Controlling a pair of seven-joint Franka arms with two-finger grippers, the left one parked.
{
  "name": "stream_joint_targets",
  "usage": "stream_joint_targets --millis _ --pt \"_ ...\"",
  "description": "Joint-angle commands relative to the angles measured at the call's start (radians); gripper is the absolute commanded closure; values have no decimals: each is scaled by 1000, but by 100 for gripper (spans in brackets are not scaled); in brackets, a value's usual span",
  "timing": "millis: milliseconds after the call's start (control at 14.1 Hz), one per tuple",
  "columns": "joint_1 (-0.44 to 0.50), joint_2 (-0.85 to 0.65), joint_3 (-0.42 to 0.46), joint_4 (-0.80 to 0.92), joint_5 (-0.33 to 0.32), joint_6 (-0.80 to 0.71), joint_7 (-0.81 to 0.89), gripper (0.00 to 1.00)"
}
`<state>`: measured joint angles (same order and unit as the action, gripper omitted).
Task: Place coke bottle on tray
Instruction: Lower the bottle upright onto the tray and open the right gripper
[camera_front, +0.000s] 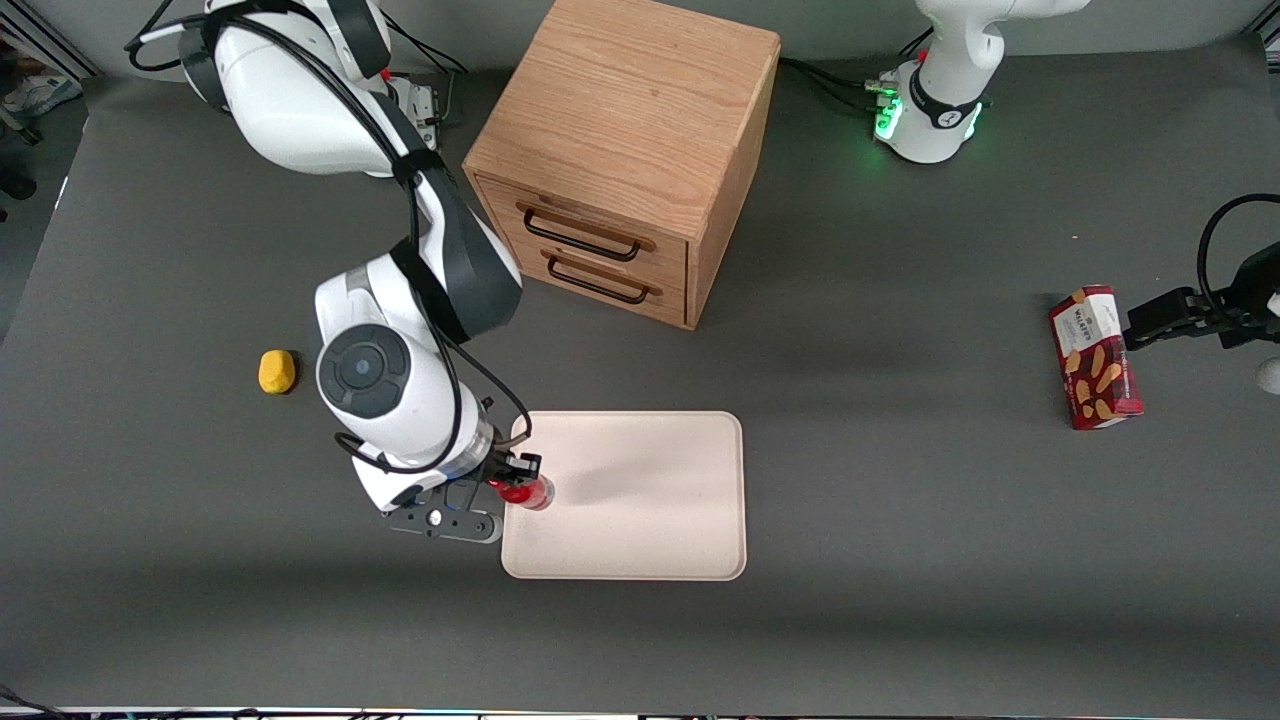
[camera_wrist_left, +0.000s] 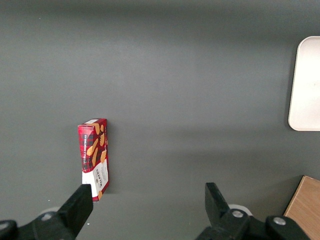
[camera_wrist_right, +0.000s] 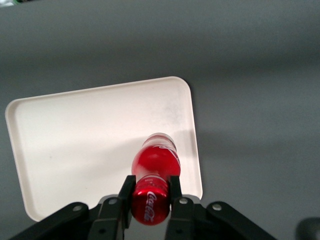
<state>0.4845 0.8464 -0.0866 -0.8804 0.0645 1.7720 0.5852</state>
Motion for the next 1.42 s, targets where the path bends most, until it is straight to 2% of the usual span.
stream_joint_targets --millis 0,284,853,924,1066,1137,1208,1279,1350 --pt "5 9 -5 -28 15 27 -18 100" --pt "8 16 -5 -89 15 67 -16 100" --pt "9 29 -5 -97 12 72 7 100" --pt "9 29 -5 -97 14 72 7 93" --pt "9 31 -5 -101 14 87 8 68" --pt "9 31 -5 -103 14 92 8 49" --pt "9 31 -5 -103 14 93 7 21" --pt "9 31 -5 -103 15 93 8 2" --pt "9 31 -5 -103 14 93 8 0"
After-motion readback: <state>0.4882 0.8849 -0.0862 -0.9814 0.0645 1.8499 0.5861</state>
